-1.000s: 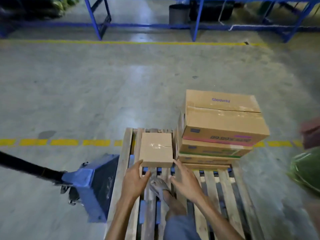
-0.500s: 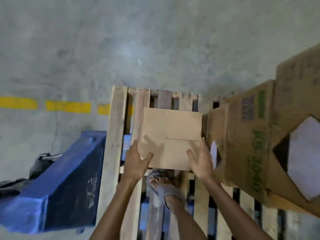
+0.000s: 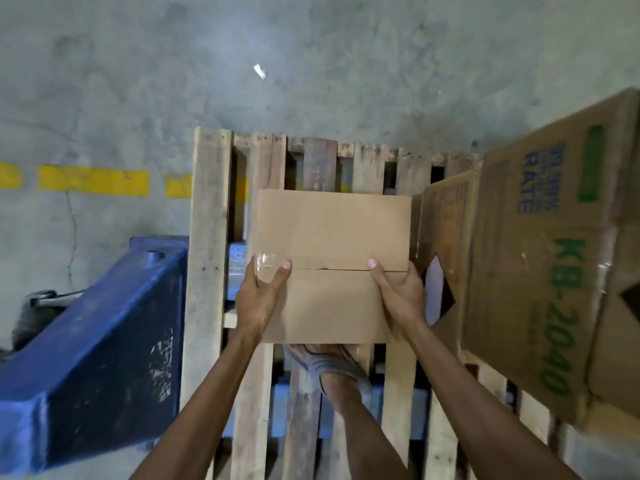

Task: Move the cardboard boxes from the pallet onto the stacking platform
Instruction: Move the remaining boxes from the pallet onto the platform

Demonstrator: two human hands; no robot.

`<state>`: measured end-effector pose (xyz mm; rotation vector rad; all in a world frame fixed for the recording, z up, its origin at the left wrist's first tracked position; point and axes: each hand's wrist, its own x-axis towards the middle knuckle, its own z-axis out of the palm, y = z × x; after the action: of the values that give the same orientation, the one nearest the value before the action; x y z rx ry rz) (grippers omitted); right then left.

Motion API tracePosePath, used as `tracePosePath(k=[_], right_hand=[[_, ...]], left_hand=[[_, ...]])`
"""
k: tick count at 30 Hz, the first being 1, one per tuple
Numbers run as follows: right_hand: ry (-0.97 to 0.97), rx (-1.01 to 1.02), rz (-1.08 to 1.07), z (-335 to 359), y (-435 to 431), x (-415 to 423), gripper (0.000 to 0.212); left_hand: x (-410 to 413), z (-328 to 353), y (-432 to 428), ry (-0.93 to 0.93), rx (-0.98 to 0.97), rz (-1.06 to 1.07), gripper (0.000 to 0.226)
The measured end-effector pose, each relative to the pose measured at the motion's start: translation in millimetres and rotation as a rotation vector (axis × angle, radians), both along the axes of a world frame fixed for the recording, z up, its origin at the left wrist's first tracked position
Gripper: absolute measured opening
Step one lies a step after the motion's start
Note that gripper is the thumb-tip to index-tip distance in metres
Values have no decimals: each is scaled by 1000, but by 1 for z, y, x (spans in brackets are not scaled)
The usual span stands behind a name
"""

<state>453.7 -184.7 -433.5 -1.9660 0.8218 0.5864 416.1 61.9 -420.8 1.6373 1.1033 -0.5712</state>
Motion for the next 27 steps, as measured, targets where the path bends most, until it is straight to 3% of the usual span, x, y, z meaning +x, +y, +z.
tracePosePath(k=[2,5,8,12,15,19,22,26,27], right_hand=[[-57,28,10,34,5,-22,75],[-149,72,47,100,13,-62,69],[-205,56,85,176,15,-110,62],[-251,48,114,283,2,-183,59],[-309,-9,111,373,-31,-253,58],[-432,-131,-33,500,-103,-357,44],[-526,-262,-220,589,-171,-431,31],[-563,-465,-429,680,-266,-502,79],[-579,-517,-477,705,-292,-524,83]], left_hand=[[-22,39,4,-44,53,1,71],[-61,111,12,-76,150,-7,64],[-112,193,12,-76,244,-10,63],[-191,299,-2,-97,278,-43,85],[-257,387,-34,-172,290,-88,74],[-323,493,-105,-367,273,-240,58],[-347,565,-177,-506,224,-407,61],[-355,650,-285,-702,172,-653,69],[-361,678,-319,-766,171,-716,69]])
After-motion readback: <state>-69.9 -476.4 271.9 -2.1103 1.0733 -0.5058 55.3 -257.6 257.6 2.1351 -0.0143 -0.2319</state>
